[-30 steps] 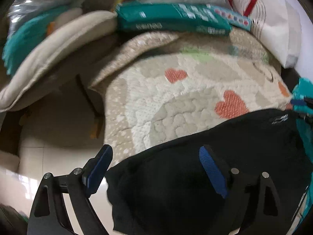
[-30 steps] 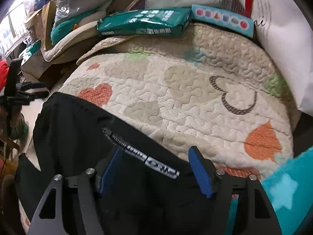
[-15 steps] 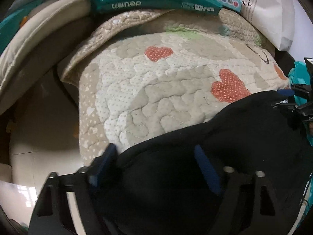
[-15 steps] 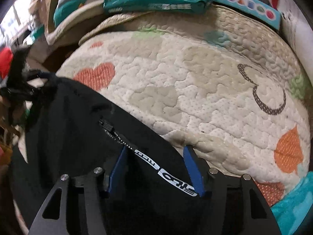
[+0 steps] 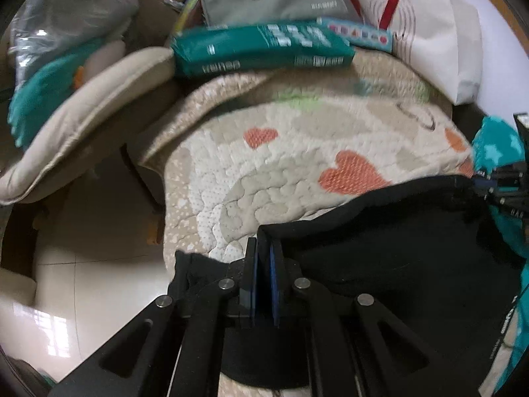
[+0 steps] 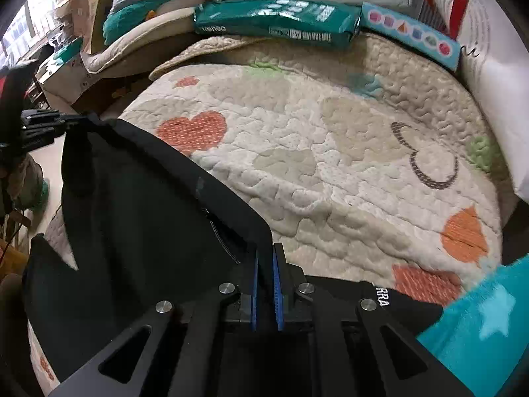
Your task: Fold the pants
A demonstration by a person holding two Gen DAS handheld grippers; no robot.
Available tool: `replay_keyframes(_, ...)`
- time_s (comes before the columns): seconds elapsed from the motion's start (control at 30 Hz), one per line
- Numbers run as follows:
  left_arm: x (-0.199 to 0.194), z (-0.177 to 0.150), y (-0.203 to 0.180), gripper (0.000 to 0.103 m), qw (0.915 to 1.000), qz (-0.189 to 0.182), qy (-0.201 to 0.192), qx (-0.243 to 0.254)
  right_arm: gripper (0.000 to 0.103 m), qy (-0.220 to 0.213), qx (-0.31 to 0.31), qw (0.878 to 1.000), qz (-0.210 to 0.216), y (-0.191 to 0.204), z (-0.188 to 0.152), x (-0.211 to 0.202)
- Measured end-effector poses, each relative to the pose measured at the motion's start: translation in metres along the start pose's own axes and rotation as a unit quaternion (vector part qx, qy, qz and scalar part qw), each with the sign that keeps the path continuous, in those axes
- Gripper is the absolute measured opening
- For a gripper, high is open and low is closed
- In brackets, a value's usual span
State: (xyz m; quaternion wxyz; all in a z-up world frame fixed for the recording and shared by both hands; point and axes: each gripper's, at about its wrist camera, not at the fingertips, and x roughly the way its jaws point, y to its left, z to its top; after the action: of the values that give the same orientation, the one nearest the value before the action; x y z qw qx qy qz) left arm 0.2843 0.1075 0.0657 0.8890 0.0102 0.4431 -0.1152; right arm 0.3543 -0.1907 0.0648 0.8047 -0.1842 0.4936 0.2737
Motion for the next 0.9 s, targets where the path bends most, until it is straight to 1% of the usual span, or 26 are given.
replay_keyframes(0.17,-0.047,-0.017,-0.008,0.006,0.9992,0.001,-0.035,-0.018,0.008,-0.006,-0.008,1.000,-0.014,0.019,-0.020,-0.033)
replay_keyframes(0.27,-0.070,-0.032,-0.018,0.006,0.9985,0.014,-0.049,-0.020,0.008,-0.002,-0.016,1.000,-0.015,0.036,-0.039,-0.050)
replay_keyframes(0.37,-0.092,-0.055,-0.022,0.006,0.9972,0.009,-0.061,-0.044,0.008,0.004,-0.029,0.999,-0.017,0.055,-0.059,-0.064)
replay_keyframes(0.4,-0.099,-0.067,-0.023,0.006,0.9963,0.008,-0.064,-0.056,0.008,0.005,-0.029,0.999,-0.017,0.059,-0.066,-0.067)
replay_keyframes(0.57,-0.123,-0.116,-0.034,0.006,0.9942,0.010,-0.068,-0.083,0.008,0.014,-0.033,0.999,-0.017,0.083,-0.099,-0.083)
replay_keyframes(0.7,-0.140,-0.163,-0.045,0.006,0.9922,0.008,-0.065,-0.106,0.008,0.040,-0.040,0.998,-0.017,0.102,-0.131,-0.085)
replay_keyframes(0.83,-0.151,-0.193,-0.054,0.006,0.9897,-0.001,-0.060,-0.130,0.008,0.076,-0.050,0.996,-0.016,0.115,-0.164,-0.079)
replay_keyframes(0.9,-0.160,-0.198,-0.062,0.007,0.9902,-0.005,-0.060,-0.126,0.008,0.096,-0.059,0.993,-0.022,0.125,-0.182,-0.076)
